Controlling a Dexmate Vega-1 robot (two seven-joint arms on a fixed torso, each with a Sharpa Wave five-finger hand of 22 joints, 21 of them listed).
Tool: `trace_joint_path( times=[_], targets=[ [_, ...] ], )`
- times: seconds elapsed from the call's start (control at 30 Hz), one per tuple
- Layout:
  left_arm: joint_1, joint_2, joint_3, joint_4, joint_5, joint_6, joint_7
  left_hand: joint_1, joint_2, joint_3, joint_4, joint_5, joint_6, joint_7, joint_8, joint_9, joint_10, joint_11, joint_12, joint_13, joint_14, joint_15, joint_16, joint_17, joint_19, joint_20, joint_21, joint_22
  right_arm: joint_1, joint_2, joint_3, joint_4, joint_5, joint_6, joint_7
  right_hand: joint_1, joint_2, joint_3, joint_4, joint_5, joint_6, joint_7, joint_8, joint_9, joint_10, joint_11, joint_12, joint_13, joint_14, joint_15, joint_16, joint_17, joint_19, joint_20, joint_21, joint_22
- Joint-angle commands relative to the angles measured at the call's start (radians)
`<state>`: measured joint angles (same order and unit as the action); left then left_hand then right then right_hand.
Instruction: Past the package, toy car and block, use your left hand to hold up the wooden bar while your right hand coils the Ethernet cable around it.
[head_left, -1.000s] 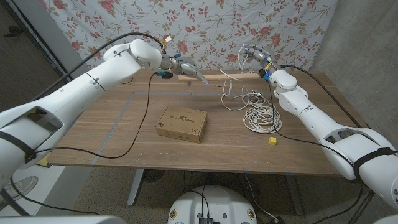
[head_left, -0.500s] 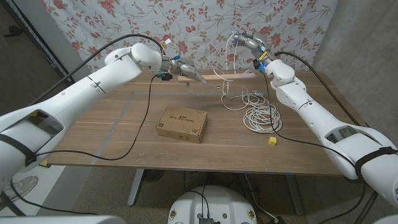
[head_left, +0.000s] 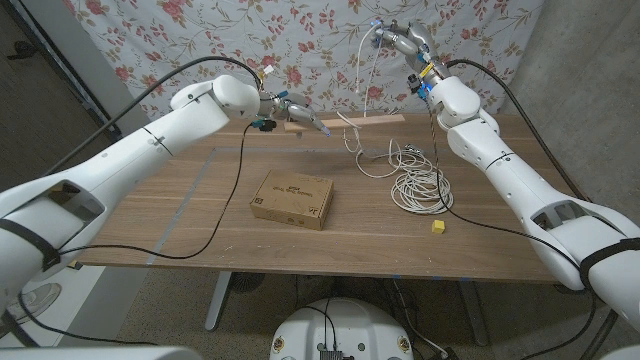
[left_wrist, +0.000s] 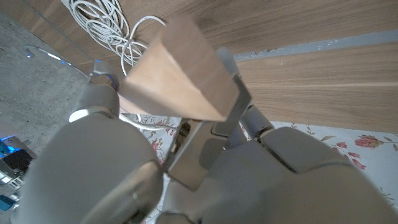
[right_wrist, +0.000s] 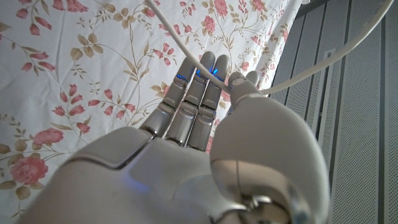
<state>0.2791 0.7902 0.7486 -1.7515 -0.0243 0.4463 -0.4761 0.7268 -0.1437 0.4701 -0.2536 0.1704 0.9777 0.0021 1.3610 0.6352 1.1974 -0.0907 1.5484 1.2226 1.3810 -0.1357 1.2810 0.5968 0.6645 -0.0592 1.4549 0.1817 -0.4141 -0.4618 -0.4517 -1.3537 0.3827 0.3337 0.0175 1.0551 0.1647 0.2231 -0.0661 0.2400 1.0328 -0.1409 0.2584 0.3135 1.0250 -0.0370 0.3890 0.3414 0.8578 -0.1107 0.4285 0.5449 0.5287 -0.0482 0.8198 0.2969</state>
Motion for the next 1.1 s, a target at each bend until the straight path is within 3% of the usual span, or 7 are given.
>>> trace_joint_path(
  times=[0.03,0.33,0.57,0.73,1.1],
  targets=[
    [0.043,-0.004,-0.038,-0.003,0.017,-0.027,0.097,-0.267,0.287,0.325,0.322,0.001,0.092,0.07,0.011,0.019,0.008,0.0,0.004,0.005,0.012,-0.006,0.013,0.004,0.013,-0.001,0.009,-0.001,-0.049,-0.049,0.05,-0.146,-0.025,-0.014,-0.063,0.002,0.006,0.001,0.008,0.007,0.118,0.108,0.001,0.005,0.01,0.004,0.009,0.004,0.015,-0.093,-0.005,0.006,0.001,-0.062,0.012,0.002],
    [0.04,-0.013,-0.045,0.011,0.031,-0.049,0.123,-0.271,0.287,0.326,0.326,0.002,0.092,0.068,0.012,0.02,0.014,-0.004,-0.006,-0.006,0.008,-0.005,0.018,0.0,0.014,-0.001,0.009,-0.001,-0.136,-0.098,0.119,-0.251,-0.041,-0.015,-0.139,0.002,0.004,-0.001,0.01,0.007,0.118,0.103,-0.001,0.007,0.01,0.0,0.007,0.007,0.016,-0.093,-0.01,0.008,-0.007,-0.063,0.025,-0.001],
    [0.069,-0.031,-0.077,0.019,0.041,-0.082,0.216,-0.272,0.287,0.328,0.327,0.002,0.093,0.066,0.016,0.025,0.015,-0.002,-0.007,-0.007,0.01,-0.006,0.02,-0.008,0.016,-0.001,0.01,-0.001,-0.23,-0.117,0.178,-0.305,0.01,-0.009,-0.174,0.003,0.004,-0.002,0.011,0.006,0.123,0.105,-0.001,0.007,0.016,0.001,0.006,0.005,0.022,-0.093,-0.011,0.012,-0.004,-0.058,0.037,-0.004],
    [0.08,-0.049,-0.093,0.035,0.047,-0.11,0.271,-0.272,0.286,0.329,0.326,0.002,0.098,0.066,0.005,0.006,0.013,-0.005,-0.004,-0.001,0.007,-0.002,0.019,-0.013,0.017,-0.002,0.011,-0.001,-0.286,-0.124,0.191,-0.326,0.04,0.006,-0.164,0.005,0.004,-0.003,0.011,0.006,0.127,0.108,-0.002,0.004,0.026,0.006,0.006,0.001,0.029,-0.093,-0.01,0.016,-0.002,-0.052,0.047,-0.006],
    [0.094,-0.083,-0.124,0.072,0.041,-0.152,0.357,-0.275,0.287,0.33,0.329,0.001,0.096,0.065,0.019,0.027,0.014,-0.005,-0.006,-0.003,0.009,-0.007,0.03,-0.011,0.018,-0.001,0.011,-0.001,-0.38,-0.162,0.195,-0.363,0.089,0.036,-0.093,0.007,0.003,-0.004,0.01,0.005,0.129,0.11,-0.003,0.004,0.03,0.008,0.003,-0.001,0.035,-0.092,-0.012,0.021,-0.007,-0.045,0.061,-0.009]
  ],
)
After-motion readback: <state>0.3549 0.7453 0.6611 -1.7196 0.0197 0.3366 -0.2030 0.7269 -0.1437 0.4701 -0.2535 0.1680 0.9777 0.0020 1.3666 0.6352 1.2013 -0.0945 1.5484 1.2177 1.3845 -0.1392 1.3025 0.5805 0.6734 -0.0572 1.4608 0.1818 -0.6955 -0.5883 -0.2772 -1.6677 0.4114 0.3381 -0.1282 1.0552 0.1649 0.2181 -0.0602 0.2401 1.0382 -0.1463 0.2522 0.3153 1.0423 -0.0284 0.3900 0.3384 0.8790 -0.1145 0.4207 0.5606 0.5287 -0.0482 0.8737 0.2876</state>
